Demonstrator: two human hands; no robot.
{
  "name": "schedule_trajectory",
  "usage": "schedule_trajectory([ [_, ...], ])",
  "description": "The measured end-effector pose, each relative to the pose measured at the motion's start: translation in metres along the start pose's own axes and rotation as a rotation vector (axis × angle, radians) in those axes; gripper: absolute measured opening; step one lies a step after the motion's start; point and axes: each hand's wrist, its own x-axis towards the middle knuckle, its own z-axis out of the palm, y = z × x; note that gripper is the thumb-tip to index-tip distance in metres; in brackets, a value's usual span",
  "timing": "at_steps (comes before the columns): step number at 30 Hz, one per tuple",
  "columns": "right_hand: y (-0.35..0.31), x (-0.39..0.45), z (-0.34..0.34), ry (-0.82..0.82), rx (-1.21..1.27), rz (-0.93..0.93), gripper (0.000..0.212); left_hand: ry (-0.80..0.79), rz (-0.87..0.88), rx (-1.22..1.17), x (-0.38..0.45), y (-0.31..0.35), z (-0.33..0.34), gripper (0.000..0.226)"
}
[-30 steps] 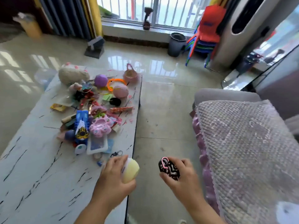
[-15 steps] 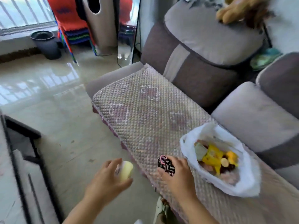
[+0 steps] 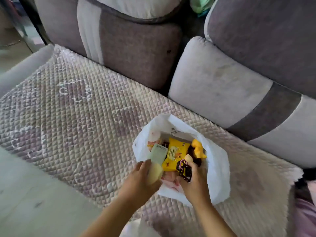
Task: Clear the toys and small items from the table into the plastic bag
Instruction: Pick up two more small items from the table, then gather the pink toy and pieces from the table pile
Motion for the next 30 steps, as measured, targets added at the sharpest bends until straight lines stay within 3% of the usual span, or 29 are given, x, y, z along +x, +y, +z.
schedule_trajectory([
  [6, 0.021, 0.065, 0.025, -0.057, -0.223, 0.101, 0.057, -0.011, -0.025, 0.195, 0.078, 0.013, 0.055, 0.071],
  [12, 0.033, 0.110, 0.047, -0.041, -0.305, 0.081, 0.056, 0.004, -0.053, 0.434, 0.120, -0.004, 0.080, 0.075],
  [17, 0.036, 0.113, 0.047, -0.041, -0.289, 0.064, 0.058, -0.025, -0.081, 0.362, 0.125, -0.017, 0.075, 0.078],
  [25, -0.001, 0.078, 0.030, 0.033, -0.190, -0.039, 0.037, 0.046, -0.138, 0.094, 0.083, -0.020, 0.027, 0.047],
  [30, -0.053, 0.032, 0.033, -0.052, -0.159, -0.187, 0.031, 0.109, -0.199, 0.049, 0.027, -0.047, -0.018, 0.035],
])
